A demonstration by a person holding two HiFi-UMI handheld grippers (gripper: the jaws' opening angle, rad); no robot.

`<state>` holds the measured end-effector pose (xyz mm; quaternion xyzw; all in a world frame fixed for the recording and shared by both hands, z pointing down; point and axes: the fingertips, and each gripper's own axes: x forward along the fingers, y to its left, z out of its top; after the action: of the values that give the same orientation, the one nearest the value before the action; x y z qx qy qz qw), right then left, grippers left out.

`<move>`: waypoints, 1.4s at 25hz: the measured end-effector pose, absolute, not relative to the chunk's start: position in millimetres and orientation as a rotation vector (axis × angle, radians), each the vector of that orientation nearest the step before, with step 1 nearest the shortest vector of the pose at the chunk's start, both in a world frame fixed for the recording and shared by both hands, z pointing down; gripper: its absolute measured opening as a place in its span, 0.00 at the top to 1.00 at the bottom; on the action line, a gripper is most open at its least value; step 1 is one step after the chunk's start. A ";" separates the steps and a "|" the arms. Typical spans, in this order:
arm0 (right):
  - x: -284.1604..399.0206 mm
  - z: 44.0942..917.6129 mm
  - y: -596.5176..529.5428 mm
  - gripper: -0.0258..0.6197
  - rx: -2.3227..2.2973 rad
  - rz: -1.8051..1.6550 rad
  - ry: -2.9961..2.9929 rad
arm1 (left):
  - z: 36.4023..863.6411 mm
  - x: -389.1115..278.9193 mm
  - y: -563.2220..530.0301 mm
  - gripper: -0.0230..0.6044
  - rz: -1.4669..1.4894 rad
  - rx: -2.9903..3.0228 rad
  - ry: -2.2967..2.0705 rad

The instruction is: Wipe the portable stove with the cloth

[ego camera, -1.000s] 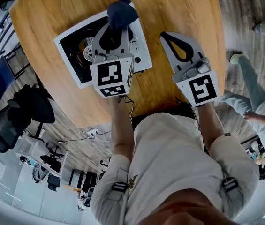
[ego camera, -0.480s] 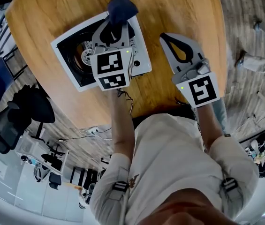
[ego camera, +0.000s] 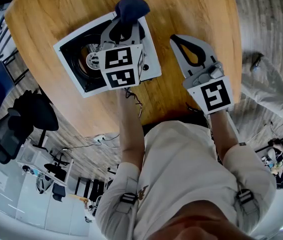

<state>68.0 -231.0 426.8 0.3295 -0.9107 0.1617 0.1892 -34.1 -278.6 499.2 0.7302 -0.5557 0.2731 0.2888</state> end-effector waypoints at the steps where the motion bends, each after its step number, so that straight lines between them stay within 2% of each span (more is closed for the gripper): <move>1: 68.2 427.2 -230.8 0.93 0.927 0.455 -2.560 | 500.0 -34.2 -278.1 0.80 0.730 1.947 -1.481; 35: 75.2 412.3 -185.3 0.93 0.921 0.442 -2.569 | 502.0 -8.6 -203.3 0.80 0.793 1.930 -1.421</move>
<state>75.2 -185.3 412.3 0.3273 -0.9128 0.1570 0.1871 -8.6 -203.3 502.0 0.7285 -0.5363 0.2991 0.3036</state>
